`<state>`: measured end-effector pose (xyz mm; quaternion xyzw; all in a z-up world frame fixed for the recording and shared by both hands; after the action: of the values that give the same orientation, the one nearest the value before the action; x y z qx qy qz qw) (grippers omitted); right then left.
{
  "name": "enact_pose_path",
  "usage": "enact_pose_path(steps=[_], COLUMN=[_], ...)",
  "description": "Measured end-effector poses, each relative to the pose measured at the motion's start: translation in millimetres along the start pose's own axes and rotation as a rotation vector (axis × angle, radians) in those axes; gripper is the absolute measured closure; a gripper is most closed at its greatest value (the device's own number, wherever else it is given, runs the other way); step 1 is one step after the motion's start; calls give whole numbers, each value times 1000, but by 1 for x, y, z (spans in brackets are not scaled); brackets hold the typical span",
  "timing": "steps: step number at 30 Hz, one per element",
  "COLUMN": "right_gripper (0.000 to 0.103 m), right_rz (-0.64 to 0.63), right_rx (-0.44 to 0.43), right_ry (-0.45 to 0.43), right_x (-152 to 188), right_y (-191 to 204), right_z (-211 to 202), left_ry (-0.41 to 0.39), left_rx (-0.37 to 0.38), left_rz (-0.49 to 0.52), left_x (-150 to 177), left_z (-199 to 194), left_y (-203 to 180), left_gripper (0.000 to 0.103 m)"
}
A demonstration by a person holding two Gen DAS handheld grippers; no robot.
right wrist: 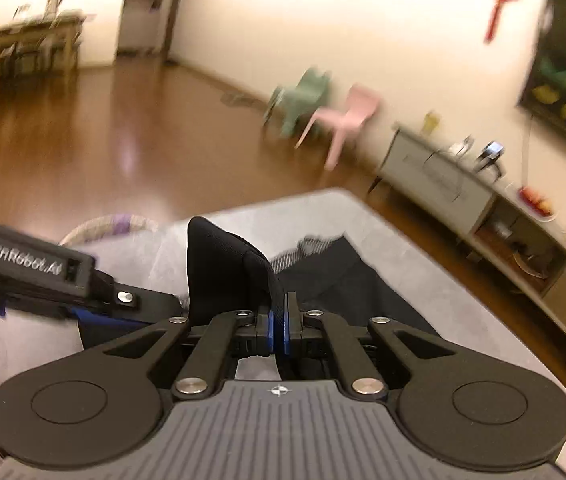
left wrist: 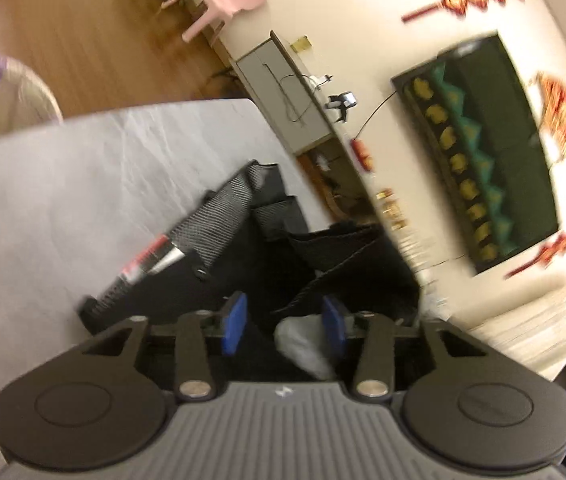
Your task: Fold clothes
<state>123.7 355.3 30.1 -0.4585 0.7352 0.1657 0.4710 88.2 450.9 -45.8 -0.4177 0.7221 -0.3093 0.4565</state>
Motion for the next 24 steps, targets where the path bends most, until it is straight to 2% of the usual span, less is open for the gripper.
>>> enact_pose_path(steps=[1,2,3,4,6,7,11,14,17,19,21,24], right_gripper=[87,75,53,50,47,47,36,34,34,33,30,27], right_rz=[10,2,-26,-53,-71,-59,62,168,272,302,314,346], right_rx=[-5,-73,-153,-177,-159,-151,-80,-12,29,25,19,27], right_ry=[-16,16,61,73,62,60,40,52,63,54,43,44], right_x=[6,17,27,36,51,56,78,96,110,113,118,130], right_y=[9,20,31,37,34,28,-16,-50,-75,-79,-82,-83], right_z=[-4,-2,-2,-4,-16,-23,-55,-72,-85,-93,-97,-99], left_ry=[-8,-14,-10,-6,19,31,65,56,-11,-95,-126,-11], left_rx=[-4,-8,-13,-18,-29,-36,-80,-110,-113,-112,-160,-168], left_rz=[-25,-50,-69,-87,-87,-81,-10,27,12,43,129,209], left_x=[-2,-4,-3,-3,-2,0,13,17,13,4,6,27], left_z=[1,2,1,0,7,9,20,28,8,-13,-24,-5], left_y=[4,9,14,20,24,24,17,9,3,-2,-9,-17], left_gripper=[51,48,46,44,41,37,29,29,31,29,28,26])
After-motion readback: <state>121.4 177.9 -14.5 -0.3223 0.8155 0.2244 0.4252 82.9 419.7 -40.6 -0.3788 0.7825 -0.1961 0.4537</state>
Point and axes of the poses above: each gripper's, at about its wrist camera, not at the fingertips, and z roughly the way its jaws point, y to its left, x to its underside, the point moved 5 cm from there along z, roughly the way its jaws point, and after that the axes turned 5 degrees about -y, right-handed, at the moved point
